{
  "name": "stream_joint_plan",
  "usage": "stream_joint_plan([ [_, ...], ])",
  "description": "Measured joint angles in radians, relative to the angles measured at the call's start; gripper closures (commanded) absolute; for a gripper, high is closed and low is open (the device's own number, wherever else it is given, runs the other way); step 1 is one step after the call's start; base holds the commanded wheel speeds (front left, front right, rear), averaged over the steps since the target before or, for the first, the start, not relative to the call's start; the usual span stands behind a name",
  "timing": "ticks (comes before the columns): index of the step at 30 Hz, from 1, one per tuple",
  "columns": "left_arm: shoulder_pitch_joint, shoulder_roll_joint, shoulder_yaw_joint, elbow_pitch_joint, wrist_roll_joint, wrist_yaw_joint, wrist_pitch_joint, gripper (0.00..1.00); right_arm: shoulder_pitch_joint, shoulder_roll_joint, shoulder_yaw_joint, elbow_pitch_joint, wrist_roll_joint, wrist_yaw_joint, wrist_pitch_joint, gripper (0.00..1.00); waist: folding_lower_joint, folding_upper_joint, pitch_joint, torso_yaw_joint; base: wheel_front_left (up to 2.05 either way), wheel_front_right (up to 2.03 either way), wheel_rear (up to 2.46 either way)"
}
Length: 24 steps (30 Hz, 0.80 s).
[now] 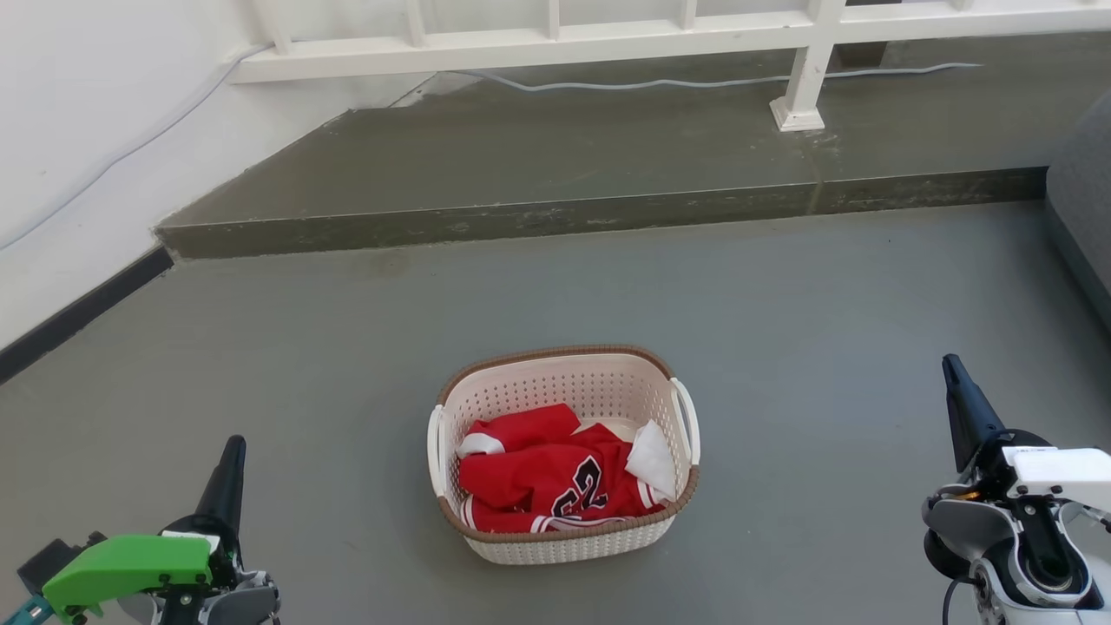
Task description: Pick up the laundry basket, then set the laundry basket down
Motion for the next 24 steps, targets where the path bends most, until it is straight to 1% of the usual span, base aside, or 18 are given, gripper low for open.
stream_joint_plan([
  [6,-0.013,0.000,0.017,0.007,-0.072,-0.014,0.013,1.00,-0.011,0.007,-0.024,0.002,0.065,0.015,0.017,1.00,0.0000,0.0000,0.002,0.003,0.00,0.00,0.00],
  [24,-0.021,0.000,0.020,0.016,-0.074,-0.014,0.014,1.00,-0.016,0.009,-0.028,0.006,0.070,0.015,0.018,1.00,0.0000,0.0000,0.001,0.003,0.00,0.00,0.00],
])
